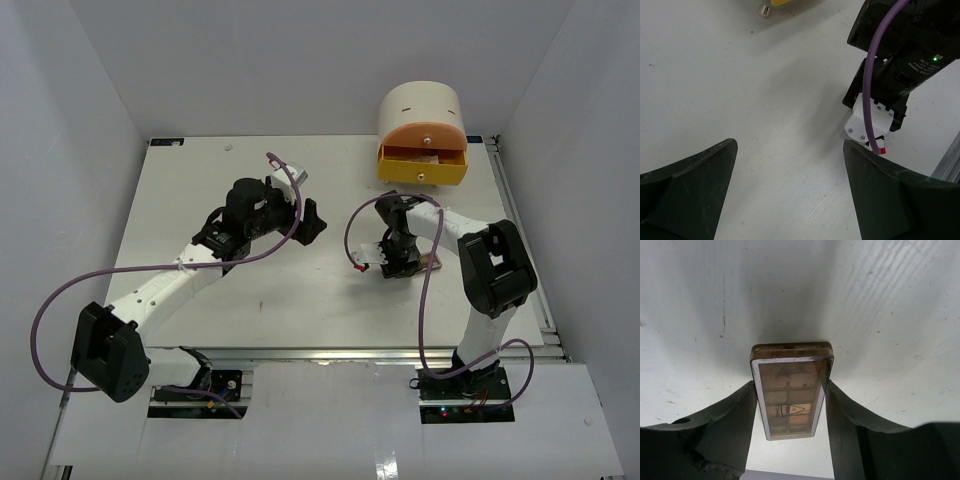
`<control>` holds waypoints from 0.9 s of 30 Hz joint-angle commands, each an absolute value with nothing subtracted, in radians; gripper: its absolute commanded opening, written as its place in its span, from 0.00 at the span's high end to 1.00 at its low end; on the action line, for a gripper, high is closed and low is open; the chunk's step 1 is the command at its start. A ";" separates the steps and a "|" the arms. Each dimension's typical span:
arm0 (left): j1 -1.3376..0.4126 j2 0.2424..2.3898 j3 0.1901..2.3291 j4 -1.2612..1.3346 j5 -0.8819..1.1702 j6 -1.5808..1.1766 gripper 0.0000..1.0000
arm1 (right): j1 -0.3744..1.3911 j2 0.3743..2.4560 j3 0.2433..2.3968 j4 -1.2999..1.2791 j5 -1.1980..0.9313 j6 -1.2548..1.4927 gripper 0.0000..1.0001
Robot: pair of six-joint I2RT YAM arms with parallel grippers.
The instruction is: Organize the makeup
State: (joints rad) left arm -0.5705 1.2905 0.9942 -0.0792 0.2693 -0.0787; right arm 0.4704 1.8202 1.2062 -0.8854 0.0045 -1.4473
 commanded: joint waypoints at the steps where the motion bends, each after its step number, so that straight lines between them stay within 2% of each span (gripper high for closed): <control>1: -0.565 1.231 0.986 -0.075 0.253 -0.072 0.02 | 0.471 1.842 1.203 -0.840 -0.008 -1.332 0.45; 14: -0.563 1.215 0.985 -0.074 0.252 -0.069 0.02 | 0.474 1.824 1.114 -0.729 0.058 -1.324 0.10; 23: -0.563 1.215 0.985 -0.074 0.253 -0.069 0.02 | 0.422 1.795 1.139 -0.756 0.035 -1.357 0.10; 27: -0.563 1.216 0.985 -0.074 0.256 -0.070 0.02 | 0.397 1.844 1.152 -0.763 0.059 -1.392 0.10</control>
State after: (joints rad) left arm -0.5705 1.2583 0.9923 -0.0788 0.2508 -0.0780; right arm 0.4306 1.8034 1.1515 -0.7589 0.0307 -1.3389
